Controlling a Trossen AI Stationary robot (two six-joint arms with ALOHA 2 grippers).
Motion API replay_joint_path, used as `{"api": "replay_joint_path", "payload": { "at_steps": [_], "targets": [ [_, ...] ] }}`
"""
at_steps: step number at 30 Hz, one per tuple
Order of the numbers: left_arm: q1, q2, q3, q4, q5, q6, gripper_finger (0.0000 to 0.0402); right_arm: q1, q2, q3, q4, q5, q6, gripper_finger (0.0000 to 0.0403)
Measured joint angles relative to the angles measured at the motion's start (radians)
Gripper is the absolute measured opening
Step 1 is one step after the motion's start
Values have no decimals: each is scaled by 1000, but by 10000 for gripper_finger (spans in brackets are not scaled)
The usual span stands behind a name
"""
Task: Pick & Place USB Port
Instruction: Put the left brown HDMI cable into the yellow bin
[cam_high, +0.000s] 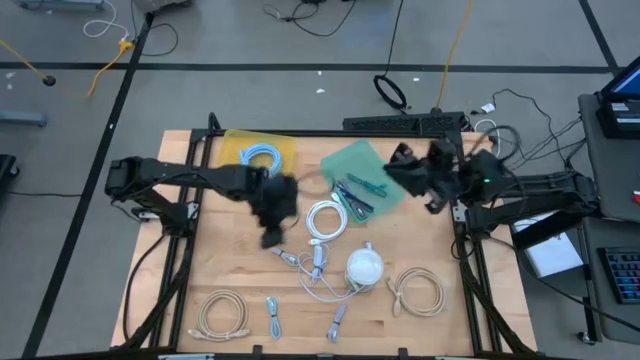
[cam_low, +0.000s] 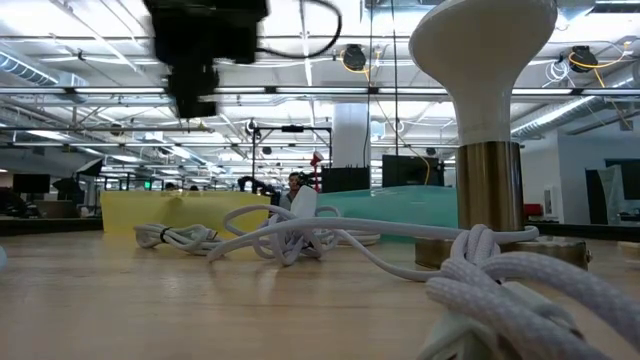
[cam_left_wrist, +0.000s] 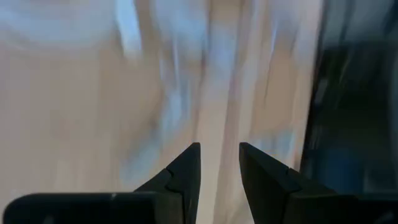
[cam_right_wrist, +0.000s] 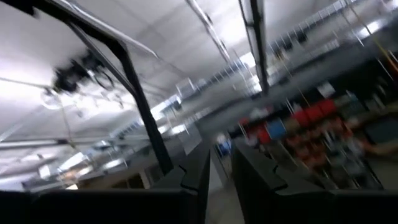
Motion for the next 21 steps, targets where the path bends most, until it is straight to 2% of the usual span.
{"api": "replay_joint_path", "payload": {
  "at_steps": [2, 4, 6, 8, 10, 15, 18, 21],
  "targets": [
    [-62, 0, 0, -199, -68, 70, 113, 0, 1, 0, -81, 1, 14, 61],
    [-138, 0, -2, -329, -189, 98, 113, -1, 0, 0, -150, 4, 24, 61],
    [-219, -16, -5, -363, -287, 94, 113, -4, 0, 0, -200, 4, 24, 61],
    [-299, -52, -17, -327, -340, 47, 113, -5, 0, 0, -229, 5, 24, 61],
    [-377, -88, -43, -259, -357, -39, 113, -7, 0, 0, -241, 6, 22, 61],
    [-563, -121, -122, -79, -412, -368, 113, -14, -1, 0, -274, 4, 44, 61],
    [-676, -118, -143, -48, -498, -586, 113, -20, -1, 0, -285, -17, 68, 61],
    [-765, -116, -146, -48, -602, -797, 113, -34, -1, 0, -299, -83, 100, 61]
  ]
}}
